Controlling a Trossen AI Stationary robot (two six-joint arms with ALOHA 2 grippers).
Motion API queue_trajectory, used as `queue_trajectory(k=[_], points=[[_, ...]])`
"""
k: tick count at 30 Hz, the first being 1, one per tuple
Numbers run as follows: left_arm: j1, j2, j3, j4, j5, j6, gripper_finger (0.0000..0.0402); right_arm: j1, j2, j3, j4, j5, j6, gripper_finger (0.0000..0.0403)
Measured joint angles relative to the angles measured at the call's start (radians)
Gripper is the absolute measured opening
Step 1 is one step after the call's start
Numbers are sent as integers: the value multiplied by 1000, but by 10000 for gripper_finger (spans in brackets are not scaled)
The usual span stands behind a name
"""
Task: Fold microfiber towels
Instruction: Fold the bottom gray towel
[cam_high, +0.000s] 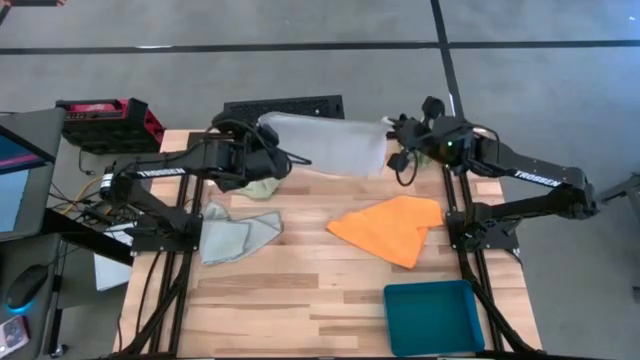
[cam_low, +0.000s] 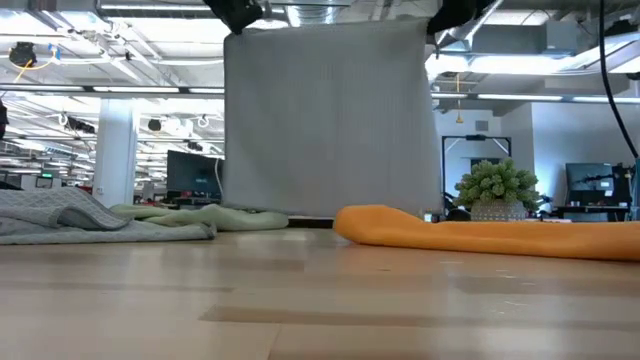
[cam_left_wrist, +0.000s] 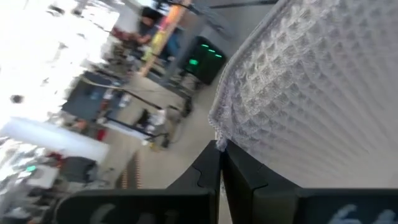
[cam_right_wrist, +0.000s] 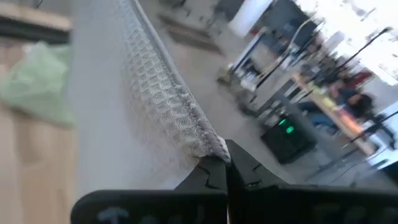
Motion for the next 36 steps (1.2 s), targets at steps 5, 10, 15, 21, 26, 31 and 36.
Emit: queue_trajectory(k=[5, 10, 15, 21, 26, 31, 36], points=[[-26, 0, -46, -3, 166, -24, 0, 30, 32, -1, -184, -39, 127, 4], [-84, 2, -113, 7, 273, -83, 0, 98, 58, -1, -327, -42, 251, 4], [-164, 2, -168, 25, 398, -160, 0, 191, 70, -2, -428, -45, 363, 4], [-266, 1, -223, 53, 543, -268, 0, 318, 91, -57, -446, -123, 482, 4], [-340, 1, -296, 124, 650, -350, 0, 428, 121, -151, -409, -143, 599, 4], [-410, 1, -365, 204, 749, -398, 0, 539, 150, -204, -380, -145, 724, 4], [-469, 2, -434, 283, 841, -473, 0, 641, 190, -240, -347, -152, 823, 5]])
